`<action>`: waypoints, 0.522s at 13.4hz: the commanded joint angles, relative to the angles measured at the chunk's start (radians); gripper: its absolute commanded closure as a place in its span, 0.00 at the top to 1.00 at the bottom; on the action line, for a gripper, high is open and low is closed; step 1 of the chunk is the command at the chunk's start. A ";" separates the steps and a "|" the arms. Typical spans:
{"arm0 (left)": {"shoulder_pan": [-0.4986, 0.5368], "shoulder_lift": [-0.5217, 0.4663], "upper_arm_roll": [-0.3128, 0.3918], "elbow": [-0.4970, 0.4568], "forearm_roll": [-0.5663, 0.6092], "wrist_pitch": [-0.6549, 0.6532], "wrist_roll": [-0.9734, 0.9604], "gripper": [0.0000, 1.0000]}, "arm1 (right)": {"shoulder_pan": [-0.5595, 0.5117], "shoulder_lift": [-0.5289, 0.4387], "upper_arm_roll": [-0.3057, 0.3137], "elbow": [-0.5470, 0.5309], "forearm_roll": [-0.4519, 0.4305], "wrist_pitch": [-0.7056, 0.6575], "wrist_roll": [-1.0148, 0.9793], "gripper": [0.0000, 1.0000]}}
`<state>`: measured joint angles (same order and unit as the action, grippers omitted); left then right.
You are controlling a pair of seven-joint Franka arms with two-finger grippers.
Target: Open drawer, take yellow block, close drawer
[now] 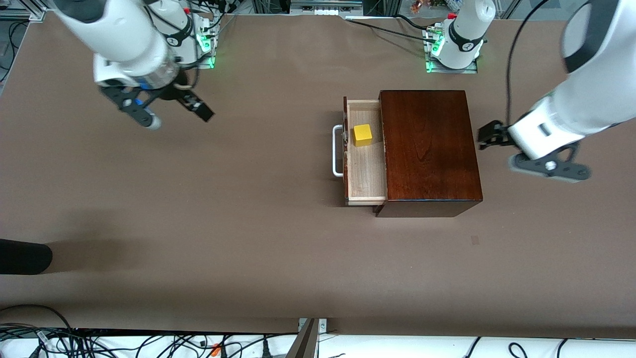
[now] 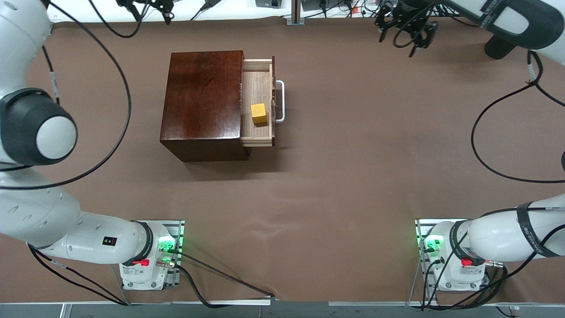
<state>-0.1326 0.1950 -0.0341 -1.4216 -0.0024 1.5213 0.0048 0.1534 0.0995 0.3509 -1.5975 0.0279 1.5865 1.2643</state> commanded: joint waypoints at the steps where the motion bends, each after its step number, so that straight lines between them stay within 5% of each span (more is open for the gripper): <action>1: 0.013 -0.207 0.003 -0.259 -0.004 0.132 -0.008 1.00 | 0.095 0.049 -0.003 0.008 0.012 0.079 0.285 1.00; 7: 0.068 -0.220 -0.009 -0.267 0.028 0.128 -0.003 1.00 | 0.360 0.260 -0.004 0.126 -0.038 0.273 0.867 1.00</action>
<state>-0.0820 -0.0022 -0.0274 -1.6689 0.0018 1.6387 -0.0008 0.4343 0.2571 0.3543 -1.5811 0.0242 1.8473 1.9652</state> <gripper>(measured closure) 0.000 0.000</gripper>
